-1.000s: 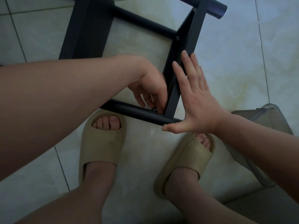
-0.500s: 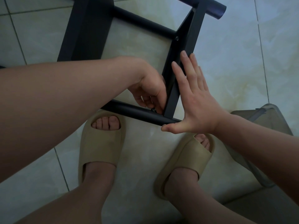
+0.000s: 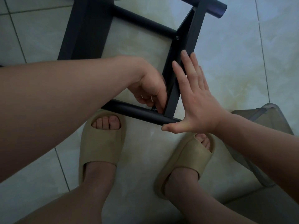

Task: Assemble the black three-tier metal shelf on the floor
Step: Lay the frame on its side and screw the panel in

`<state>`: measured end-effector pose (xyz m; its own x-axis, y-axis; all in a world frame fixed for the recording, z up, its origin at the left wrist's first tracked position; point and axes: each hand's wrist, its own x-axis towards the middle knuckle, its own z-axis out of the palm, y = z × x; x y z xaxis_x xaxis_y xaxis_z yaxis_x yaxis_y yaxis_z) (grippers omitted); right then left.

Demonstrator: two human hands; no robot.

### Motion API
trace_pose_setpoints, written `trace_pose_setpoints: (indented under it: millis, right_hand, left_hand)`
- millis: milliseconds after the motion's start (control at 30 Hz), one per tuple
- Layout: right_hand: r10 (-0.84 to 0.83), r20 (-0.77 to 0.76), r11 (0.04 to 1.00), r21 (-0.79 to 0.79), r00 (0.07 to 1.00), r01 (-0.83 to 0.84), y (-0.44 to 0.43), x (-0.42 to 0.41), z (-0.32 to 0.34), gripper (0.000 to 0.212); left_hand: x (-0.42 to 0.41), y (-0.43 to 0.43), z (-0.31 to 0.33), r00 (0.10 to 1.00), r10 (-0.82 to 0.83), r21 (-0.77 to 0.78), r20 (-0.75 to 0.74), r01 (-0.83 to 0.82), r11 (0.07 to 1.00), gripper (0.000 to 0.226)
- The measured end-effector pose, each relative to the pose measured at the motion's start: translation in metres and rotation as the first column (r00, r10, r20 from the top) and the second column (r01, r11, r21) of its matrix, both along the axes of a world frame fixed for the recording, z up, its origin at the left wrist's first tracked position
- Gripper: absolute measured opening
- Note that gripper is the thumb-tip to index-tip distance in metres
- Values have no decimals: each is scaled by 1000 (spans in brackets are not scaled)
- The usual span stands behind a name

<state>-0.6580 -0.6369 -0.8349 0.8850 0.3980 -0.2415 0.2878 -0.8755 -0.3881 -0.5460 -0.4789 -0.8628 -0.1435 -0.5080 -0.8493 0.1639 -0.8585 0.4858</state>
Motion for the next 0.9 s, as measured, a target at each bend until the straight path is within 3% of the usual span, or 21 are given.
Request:
trace_pose_setpoints:
  millis: [333,900]
  right_hand:
    - [2,8,1000,7,1000,-2,-1,0,-1,139]
    - [-4,0,1000,1,1000,4,0,0,0,139]
  left_hand:
    - [6,3,4,996,-32,11,-79,33,999,8]
    - [2,-1,1,998,-28,21,-60,30,999,8]
